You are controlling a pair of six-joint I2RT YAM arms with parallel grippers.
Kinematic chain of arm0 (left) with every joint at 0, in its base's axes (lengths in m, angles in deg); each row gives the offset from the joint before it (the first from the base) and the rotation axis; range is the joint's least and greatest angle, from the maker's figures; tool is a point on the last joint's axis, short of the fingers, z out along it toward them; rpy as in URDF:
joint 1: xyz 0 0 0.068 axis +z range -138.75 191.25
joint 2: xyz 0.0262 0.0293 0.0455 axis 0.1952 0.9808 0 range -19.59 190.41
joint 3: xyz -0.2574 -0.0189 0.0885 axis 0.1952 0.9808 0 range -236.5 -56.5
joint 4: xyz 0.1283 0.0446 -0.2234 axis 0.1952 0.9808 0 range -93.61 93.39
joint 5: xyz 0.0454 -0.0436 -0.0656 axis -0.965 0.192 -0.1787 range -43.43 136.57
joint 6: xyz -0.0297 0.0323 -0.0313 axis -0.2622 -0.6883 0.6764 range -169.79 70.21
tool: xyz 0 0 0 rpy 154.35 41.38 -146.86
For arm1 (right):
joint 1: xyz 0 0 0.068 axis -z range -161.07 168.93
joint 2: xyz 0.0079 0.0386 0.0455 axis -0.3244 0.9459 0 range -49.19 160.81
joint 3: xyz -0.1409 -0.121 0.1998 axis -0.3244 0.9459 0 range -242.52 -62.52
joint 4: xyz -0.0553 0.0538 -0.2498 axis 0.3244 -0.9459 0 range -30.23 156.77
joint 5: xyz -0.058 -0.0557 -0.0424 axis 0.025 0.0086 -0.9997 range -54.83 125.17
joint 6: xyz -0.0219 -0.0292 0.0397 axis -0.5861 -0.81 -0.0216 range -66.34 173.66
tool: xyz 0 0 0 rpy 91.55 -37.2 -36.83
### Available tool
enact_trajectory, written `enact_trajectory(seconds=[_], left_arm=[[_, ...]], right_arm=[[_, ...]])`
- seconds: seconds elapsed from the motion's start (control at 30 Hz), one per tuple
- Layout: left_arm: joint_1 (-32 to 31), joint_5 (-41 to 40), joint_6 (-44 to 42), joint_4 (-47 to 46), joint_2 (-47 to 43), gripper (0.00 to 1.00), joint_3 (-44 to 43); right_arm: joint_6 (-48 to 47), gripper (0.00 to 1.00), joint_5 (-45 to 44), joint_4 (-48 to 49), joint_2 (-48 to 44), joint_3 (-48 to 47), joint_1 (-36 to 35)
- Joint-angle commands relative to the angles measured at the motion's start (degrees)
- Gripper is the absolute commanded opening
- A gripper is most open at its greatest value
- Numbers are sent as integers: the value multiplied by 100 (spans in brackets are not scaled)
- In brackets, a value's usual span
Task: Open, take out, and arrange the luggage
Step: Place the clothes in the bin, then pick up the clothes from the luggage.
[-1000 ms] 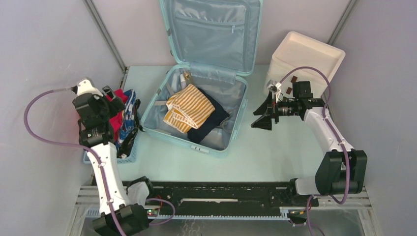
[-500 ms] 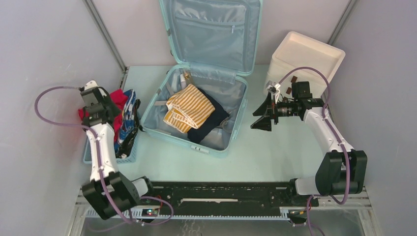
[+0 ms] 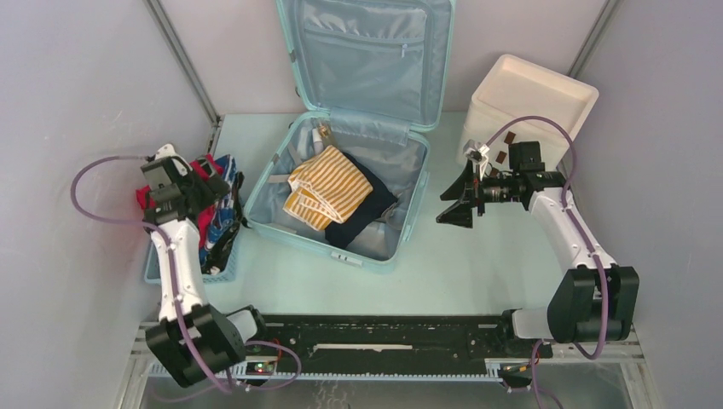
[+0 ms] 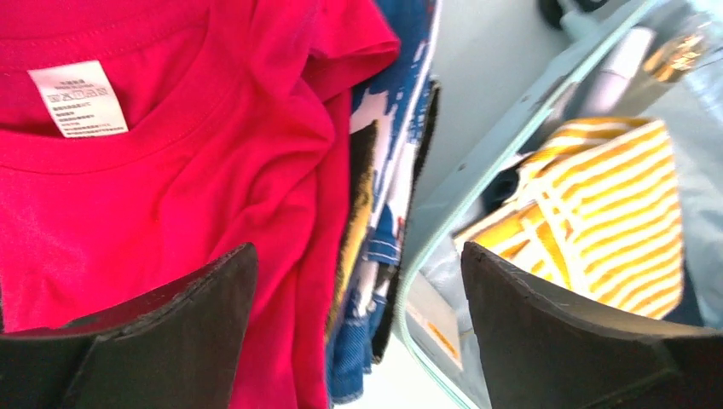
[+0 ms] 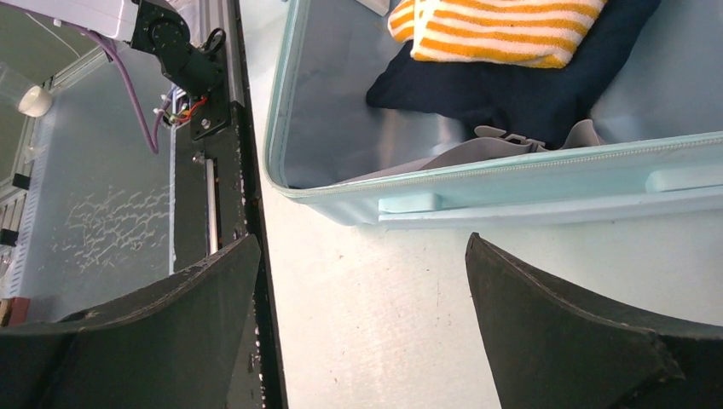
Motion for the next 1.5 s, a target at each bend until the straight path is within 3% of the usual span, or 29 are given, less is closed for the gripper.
enact_trajectory(seconds=[0.0,0.07,0.3,0.4,0.57,0.7,0.97,1.23,1.47], left_arm=[[7,405,209,116,-781,95,-451],[3,698,297,85,-1031,99,-547],[14,2195,734,-288,-1552,100,-207],[-185,2431,734,-360,-1835,100,-48],[-1535,1984,0,52,-2255,100,-75],[-2190,1667,-523,177,-2688,100,153],[-2337,1932,-479,-808,-3341,100,1317],[-2421,1659,-424,-1514,-3789,100,2243],[-2433,1393,-521,-1314,-3897,100,2238]], right_arm=[[-174,100,-17,-93,-263,-216,35],[-261,100,-120,-158,-306,-221,43],[-604,100,-452,-445,-612,-218,86],[-642,100,-650,-487,-831,-220,106],[-750,100,-848,-497,-1226,-217,106],[-809,100,-955,-473,-1527,-221,106],[-978,100,-884,-879,-1603,-582,106],[-1088,100,-860,-1189,-1571,-546,381],[-983,100,-861,-1085,-1852,-204,525]])
